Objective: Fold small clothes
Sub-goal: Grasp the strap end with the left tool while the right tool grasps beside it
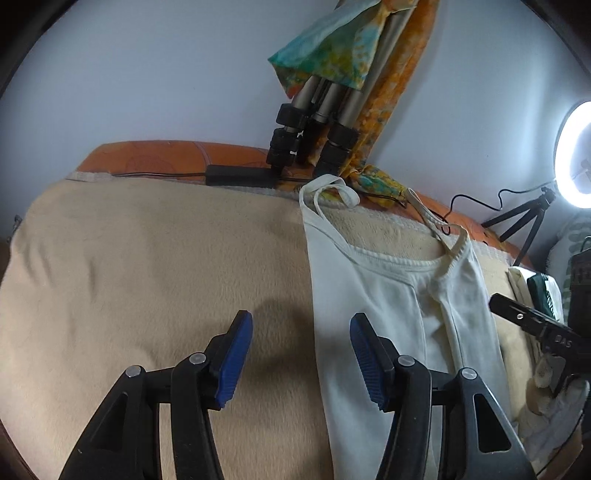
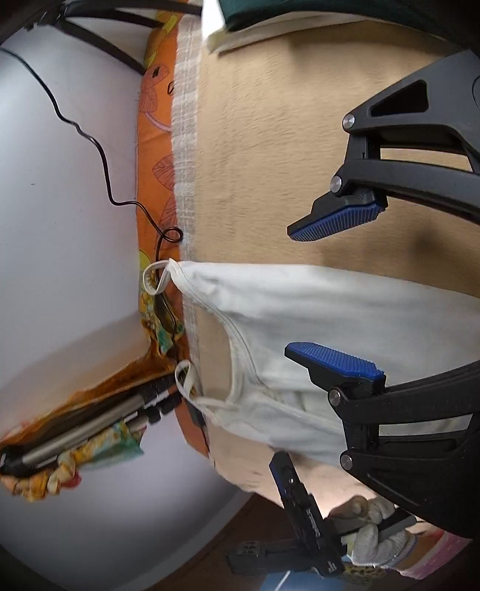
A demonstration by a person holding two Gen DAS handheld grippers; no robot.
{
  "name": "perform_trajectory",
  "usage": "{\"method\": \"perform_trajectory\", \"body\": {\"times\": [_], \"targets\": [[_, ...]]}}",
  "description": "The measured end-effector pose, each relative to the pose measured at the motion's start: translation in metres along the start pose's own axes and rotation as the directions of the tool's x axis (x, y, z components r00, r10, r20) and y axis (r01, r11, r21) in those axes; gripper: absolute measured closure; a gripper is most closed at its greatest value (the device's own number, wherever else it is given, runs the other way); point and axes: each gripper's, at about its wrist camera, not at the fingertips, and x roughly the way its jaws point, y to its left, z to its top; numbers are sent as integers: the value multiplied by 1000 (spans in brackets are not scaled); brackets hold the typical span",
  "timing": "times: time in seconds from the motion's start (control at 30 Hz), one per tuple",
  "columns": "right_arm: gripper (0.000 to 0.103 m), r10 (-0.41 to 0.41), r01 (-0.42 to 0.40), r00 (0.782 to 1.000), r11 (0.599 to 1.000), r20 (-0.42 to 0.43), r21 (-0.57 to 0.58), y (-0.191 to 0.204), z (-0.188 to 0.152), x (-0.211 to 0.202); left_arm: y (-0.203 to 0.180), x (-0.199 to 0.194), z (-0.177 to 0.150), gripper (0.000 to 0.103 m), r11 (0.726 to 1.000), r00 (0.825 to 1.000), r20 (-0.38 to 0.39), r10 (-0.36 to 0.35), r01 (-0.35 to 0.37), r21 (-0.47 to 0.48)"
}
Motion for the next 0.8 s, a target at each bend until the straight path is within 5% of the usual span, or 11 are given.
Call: {"method": "perform_trajectory", "body": {"times": [0.07,0.13,0.2,0.27,0.43,0.5,0.57,0.6,0.7,0.73,0.8], "targets": [[43,-1,2,1000,1000,-13,9,-5,8,13,2,5,5,48,1000,1000,3,-14,14,-14],[58,14,-14,1000,999,-18,29,-10,13,21,2,10,10,51,1000,1000,13,-24,24,-11],[91,22,-21,999,999,-39,27,-11,16,28,-2,15,13,62,1000,1000,9,13,-13,11],[94,-19,18,999,1000,-41,-11,-7,17,29,-7,18,13,67,997,998,22,60,-61,46],[93,-35,32,999,998,-42,-61,-4,22,29,-7,21,17,61,997,998,31,58,-59,51],[85,-11,10,999,999,-41,-41,-11,26,28,-5,24,23,54,999,999,30,41,-41,31],[60,-16,15,1000,1000,-11,-11,-19,31,27,-4,26,27,49,999,999,33,36,-37,19],[59,-1,1,1000,1000,-6,8,-23,34,27,-5,29,29,50,999,999,29,39,-39,18],[65,30,-30,999,999,-21,21,-27,40,35,-11,34,33,69,997,997,30,65,-66,42],[72,25,-25,999,1000,-22,16,-26,41,38,-13,36,33,87,996,997,27,76,-77,52],[97,28,-28,999,1000,-33,13,-25,43,42,-14,38,35,102,996,998,28,61,-63,57]]}}
